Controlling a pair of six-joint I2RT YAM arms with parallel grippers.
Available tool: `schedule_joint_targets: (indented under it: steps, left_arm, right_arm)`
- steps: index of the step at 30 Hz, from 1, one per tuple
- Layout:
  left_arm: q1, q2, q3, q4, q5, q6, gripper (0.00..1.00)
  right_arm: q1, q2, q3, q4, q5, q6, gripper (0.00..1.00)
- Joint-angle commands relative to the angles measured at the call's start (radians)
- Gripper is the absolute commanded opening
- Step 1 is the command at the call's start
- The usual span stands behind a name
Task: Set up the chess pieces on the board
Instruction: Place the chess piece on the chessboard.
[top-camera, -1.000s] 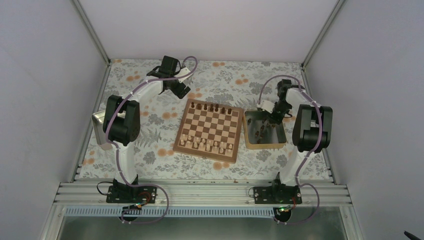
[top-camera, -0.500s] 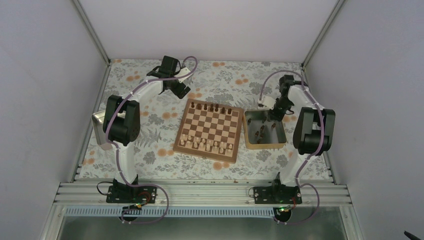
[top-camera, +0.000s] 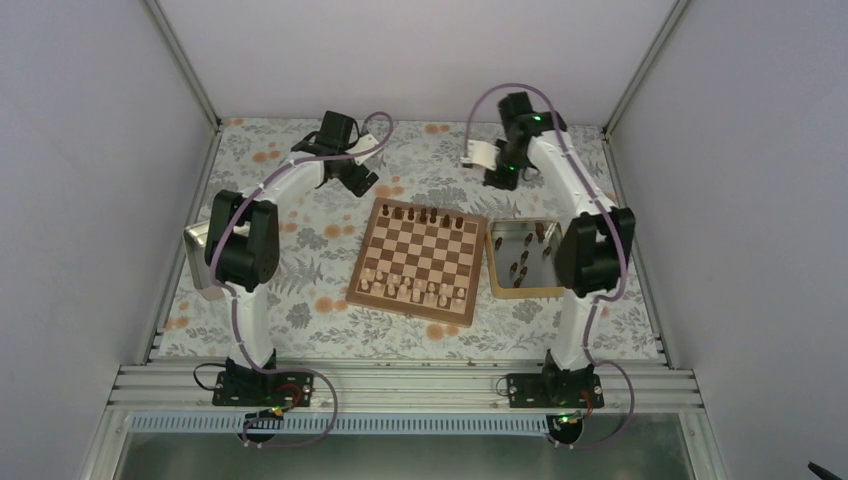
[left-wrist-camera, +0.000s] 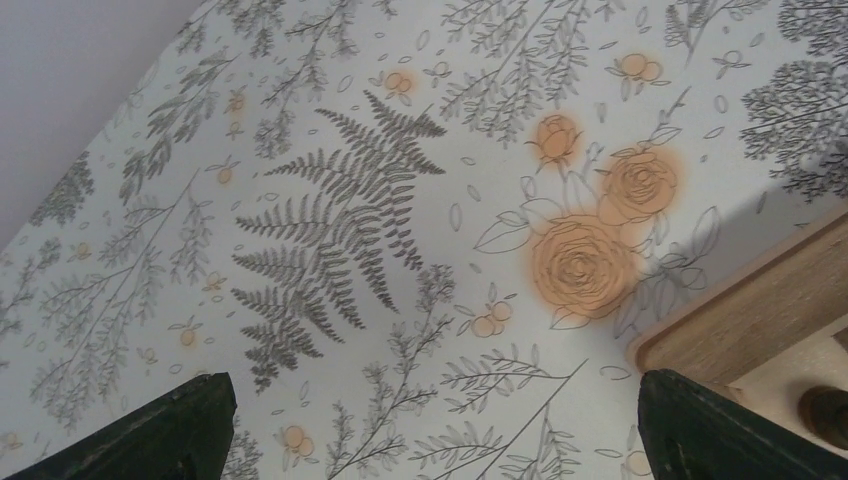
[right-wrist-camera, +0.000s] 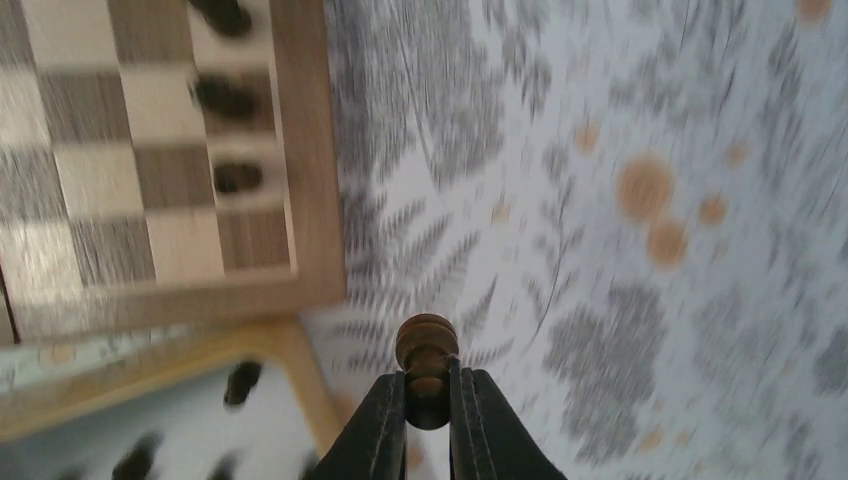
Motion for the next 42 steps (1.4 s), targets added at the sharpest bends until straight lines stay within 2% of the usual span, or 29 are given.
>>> schedule_joint_targets:
  steps: [1,6,13,17,24,42]
  left_arm:
    - [0.043,-0.054,0.014,-0.011,-0.032,0.021,1.0]
    - [0.116,-0.084,0.024,-0.026,-0.042,0.025,1.0]
    - [0.171,-0.091,0.046,-0.074,-0.063,0.04,1.0]
    - [0.181,-0.08,0.06,-0.087,-0.076,0.037,1.0]
    - [0.183,-0.08,0.065,-0.103,-0.059,0.037,1.0]
    - [0.183,-0.069,0.076,-0.122,-0.011,0.028,1.0]
  right_arm:
    - [0.13,0.101,0.188,-0.061,-0.035,0.02,0.05]
    - [0.277,0.218,0.349,-0.054,-0.018,0.021,0.05]
    - [0.447,0.309,0.382,0.012,0.004,0.006,0.06]
    - [0.501,0.353,0.402,0.02,0.009,0.01,0.06]
    - [0.544,0.418,0.414,0.026,0.046,0.009,0.06]
    - [0.545,0.473,0.42,0.054,0.094,-0.004,0.07]
